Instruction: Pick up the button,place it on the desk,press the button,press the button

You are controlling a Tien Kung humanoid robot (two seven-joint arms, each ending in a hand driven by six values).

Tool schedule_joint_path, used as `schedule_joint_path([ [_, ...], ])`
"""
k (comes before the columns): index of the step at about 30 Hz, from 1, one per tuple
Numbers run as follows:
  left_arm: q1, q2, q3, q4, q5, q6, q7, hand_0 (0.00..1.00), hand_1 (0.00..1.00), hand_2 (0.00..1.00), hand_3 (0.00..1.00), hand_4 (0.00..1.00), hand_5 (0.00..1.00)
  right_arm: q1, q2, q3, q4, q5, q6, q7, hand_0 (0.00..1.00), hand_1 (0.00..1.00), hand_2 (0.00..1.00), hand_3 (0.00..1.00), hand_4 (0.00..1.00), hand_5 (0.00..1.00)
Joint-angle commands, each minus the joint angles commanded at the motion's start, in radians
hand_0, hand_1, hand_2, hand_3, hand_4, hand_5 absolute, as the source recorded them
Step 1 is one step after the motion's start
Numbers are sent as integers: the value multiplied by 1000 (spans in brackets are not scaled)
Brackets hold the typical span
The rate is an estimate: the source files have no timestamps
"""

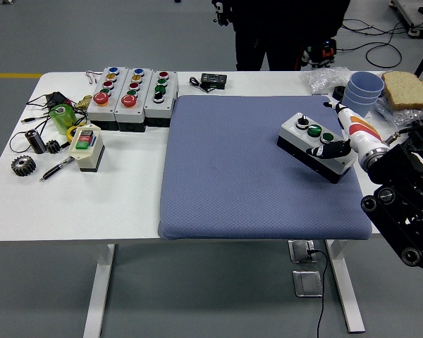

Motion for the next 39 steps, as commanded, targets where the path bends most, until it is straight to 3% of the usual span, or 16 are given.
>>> schedule_joint_path([
  [8, 0, 1, 3, 0, -6, 0, -1, 629, 664, 681, 604, 343, 647, 86, 19, -49, -112, -17, 38, -38, 998, 923, 966, 905, 998, 154],
  [12, -2, 0, 1, 0, -3, 0, 1, 629, 664, 681, 604, 343, 647, 131, 32, -79, -178, -38, 89, -53, 998, 923, 966, 905, 998, 154],
  [13, -3, 0, 0, 0, -5, 1, 1, 629, 663, 681, 605, 343, 646, 143, 34, -89, -194, -42, 105, -63, 951, 860, 903, 877, 991, 153],
  [18, -4, -1, -1, 0, -7, 2, 1, 629, 663, 681, 605, 343, 646, 173, 36, -124, -237, -41, 130, -74, 951, 860, 903, 877, 991, 153],
  [19, -5, -2, -3, 0, -8, 2, 1, 629, 663, 682, 604, 343, 646, 181, 33, -141, -248, -51, 138, -74, 859, 774, 799, 833, 984, 162],
  [24, -5, -2, -2, 0, -11, 2, 0, 629, 663, 682, 604, 343, 646, 205, 26, -190, -295, -52, 159, -82, 859, 774, 799, 833, 984, 162],
  [25, -5, -2, -2, 0, -10, 2, 0, 629, 663, 682, 604, 343, 647, 209, 26, -198, -303, -52, 164, -84, 779, 671, 732, 796, 981, 164],
  [30, -5, -1, -4, 0, -6, 1, 1, 629, 663, 682, 604, 343, 647, 233, 21, -249, -331, -72, 201, -94, 779, 671, 732, 796, 981, 164],
  [31, -5, -2, -5, 0, -5, 1, 2, 629, 664, 682, 604, 343, 647, 236, 20, -256, -334, -82, 196, -92, 574, 463, 611, 718, 973, 153],
  [36, -6, -2, -5, 0, -10, 2, 1, 629, 664, 682, 604, 343, 647, 250, 2, -322, -333, -121, 173, -80, 574, 463, 611, 718, 973, 153],
  [37, -6, -2, -5, 0, -10, 2, 1, 629, 664, 682, 604, 343, 647, 253, -2, -339, -332, -118, 171, -80, 261, 221, 468, 531, 770, 2],
  [39, -6, -2, -3, 0, -11, 2, 0, 629, 664, 682, 604, 343, 647, 250, -8, -347, -323, -132, 153, -93, 261, 221, 468, 531, 770, 2],
])
